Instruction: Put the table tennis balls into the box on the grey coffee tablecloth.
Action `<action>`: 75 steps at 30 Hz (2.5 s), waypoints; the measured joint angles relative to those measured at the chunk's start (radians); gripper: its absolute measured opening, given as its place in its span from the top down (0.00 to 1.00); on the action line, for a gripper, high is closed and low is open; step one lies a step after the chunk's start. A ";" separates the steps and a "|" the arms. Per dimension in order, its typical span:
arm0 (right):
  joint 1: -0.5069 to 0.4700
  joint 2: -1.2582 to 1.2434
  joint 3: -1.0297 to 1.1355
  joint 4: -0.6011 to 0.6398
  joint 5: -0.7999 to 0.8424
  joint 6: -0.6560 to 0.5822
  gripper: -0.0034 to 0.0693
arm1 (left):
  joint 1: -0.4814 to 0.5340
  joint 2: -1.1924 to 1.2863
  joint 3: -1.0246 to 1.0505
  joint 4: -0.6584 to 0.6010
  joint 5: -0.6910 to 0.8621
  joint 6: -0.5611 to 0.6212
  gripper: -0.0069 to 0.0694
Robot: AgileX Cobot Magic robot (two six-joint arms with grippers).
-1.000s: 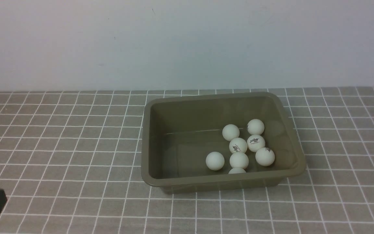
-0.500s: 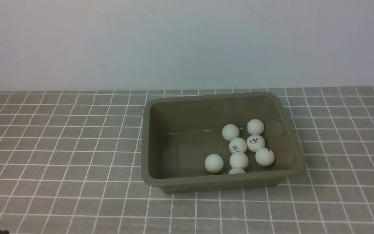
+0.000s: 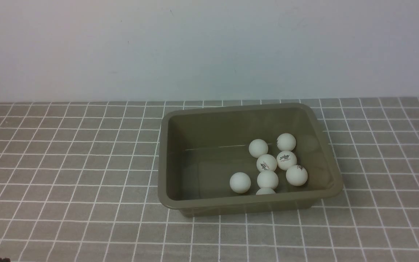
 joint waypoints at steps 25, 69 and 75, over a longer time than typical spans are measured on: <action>-0.040 0.000 0.352 0.265 -0.046 -0.369 0.97 | 0.001 0.000 0.000 0.000 0.000 0.010 0.92; -0.157 0.003 0.579 0.230 -0.042 -0.368 0.97 | 0.001 -0.001 0.000 0.000 0.004 0.011 0.92; -0.157 0.003 0.579 0.230 -0.042 -0.368 0.97 | 0.001 -0.001 0.000 0.000 0.004 0.011 0.92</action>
